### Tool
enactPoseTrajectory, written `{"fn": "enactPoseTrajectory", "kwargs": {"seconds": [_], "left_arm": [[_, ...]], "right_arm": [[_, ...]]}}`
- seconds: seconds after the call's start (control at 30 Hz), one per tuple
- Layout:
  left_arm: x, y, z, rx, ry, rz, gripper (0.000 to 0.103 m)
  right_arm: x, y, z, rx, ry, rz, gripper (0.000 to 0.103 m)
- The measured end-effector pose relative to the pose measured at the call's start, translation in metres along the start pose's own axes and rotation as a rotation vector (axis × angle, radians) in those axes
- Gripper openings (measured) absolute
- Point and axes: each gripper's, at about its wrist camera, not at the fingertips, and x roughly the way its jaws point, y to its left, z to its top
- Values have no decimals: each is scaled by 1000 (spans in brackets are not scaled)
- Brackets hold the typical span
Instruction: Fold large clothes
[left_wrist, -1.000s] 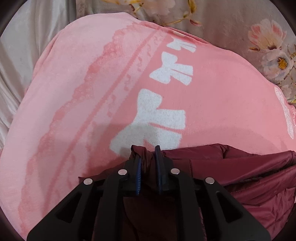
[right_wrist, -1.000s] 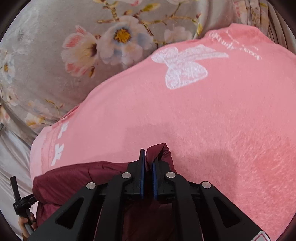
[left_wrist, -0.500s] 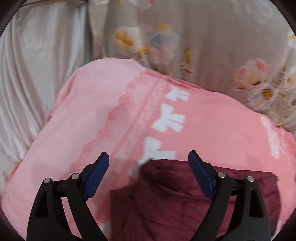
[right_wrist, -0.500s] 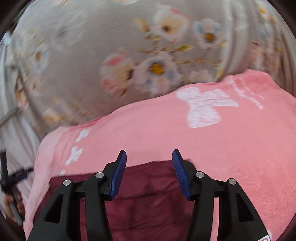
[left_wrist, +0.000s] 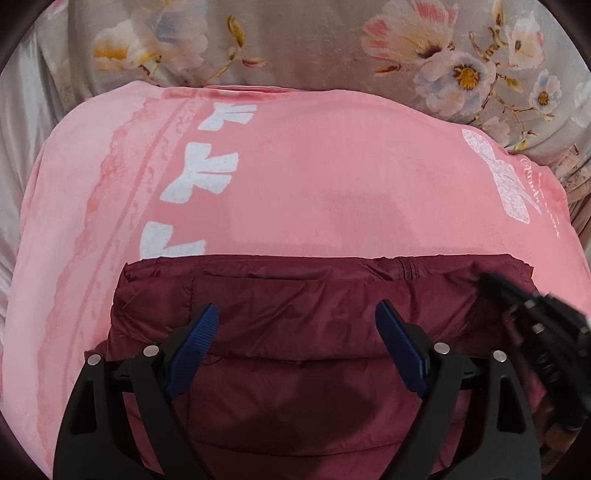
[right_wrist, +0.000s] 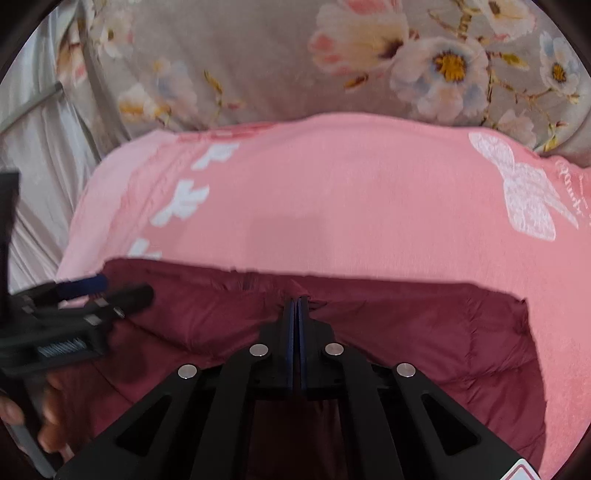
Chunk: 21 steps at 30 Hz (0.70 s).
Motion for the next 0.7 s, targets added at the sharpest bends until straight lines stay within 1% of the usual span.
{"fn": "enactPoseTrajectory", "kwargs": {"seconds": [0.07,0.13,0.23,0.33,0.43,0.57,0.7], "left_arm": [[8,-5,4,8,0,11,84],[22,-7,9,10,8,37,84],[44,-7,10,11,28,71,84],[65,-3,5,-5,41,64,85],[73,-1,2,-17,25,62,87],[78,-6,-4,-15,-19,90,89],[80,-8,-6,-11,-39,104,90]], "right_arm": [[8,1,7,-10,1,-13,0],[24,0,10,-16,26,-27,0],[57,-6,0,-5,89,-46,0],[75,-15,-12,40,127,-17,0],[80,-17,-18,46,129,-9,0],[81,-17,-23,47,112,-11,0],[82,-19,-23,56,104,-5,0]]}}
